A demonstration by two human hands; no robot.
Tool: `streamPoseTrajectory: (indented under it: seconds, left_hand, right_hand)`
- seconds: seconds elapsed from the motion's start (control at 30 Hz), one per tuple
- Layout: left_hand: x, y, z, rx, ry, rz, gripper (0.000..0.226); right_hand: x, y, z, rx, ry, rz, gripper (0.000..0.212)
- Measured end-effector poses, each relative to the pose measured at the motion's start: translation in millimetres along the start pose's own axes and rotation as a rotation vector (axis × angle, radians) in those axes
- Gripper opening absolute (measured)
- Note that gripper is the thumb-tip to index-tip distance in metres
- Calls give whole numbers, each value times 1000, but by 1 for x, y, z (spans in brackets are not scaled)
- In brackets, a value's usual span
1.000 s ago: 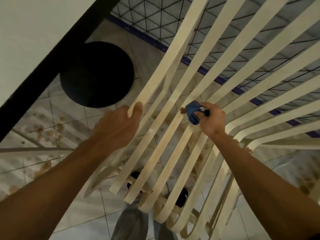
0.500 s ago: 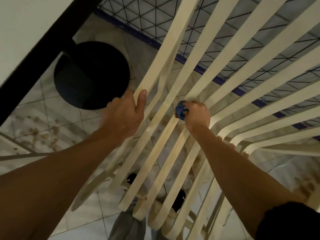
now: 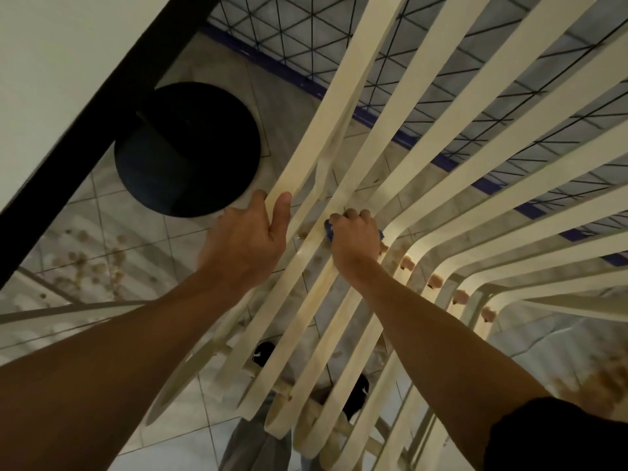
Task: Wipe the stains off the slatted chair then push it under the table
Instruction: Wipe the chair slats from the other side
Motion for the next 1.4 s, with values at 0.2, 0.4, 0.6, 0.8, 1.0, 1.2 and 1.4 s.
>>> streamPoseTrajectory:
  seconds: [0.2, 0.4, 0.6, 0.8, 1.0, 1.2, 1.4]
  left_hand:
    - [0, 1, -1, 6, -1, -12, 61]
    - [-6, 2, 5, 1, -6, -4, 62]
    - [-10, 3, 6, 14, 4, 7, 59]
    - [-10, 2, 6, 29, 6, 30, 64]
    - [-8, 3, 6, 18, 4, 20, 60]
    - [-8, 3, 7, 13, 1, 28, 54]
    - [-8, 2, 6, 27, 32, -13, 42]
  right_hand:
    - [-5, 20, 1, 131, -191, -4, 35]
    - [8, 50, -13, 168, -342, -36, 37]
    - [-16, 14, 15, -15, -469, -141, 34]
    - [-12, -33, 6, 55, -428, -24, 29]
    - [7, -11, -12, 157, -398, 57, 33]
    - [12, 25, -24, 286, -488, 57, 34]
    - [-27, 12, 19, 17, -554, -148, 32]
Point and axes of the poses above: each hand's wrist, its own y-axis away from the middle knuckle, its own z-axis out of the back of the hand, x = y × z, the point moved 2 cm from there along -y, towards the middle knuckle, and after that the axes turned 3 degrees about -x, right-handed, at the moved point
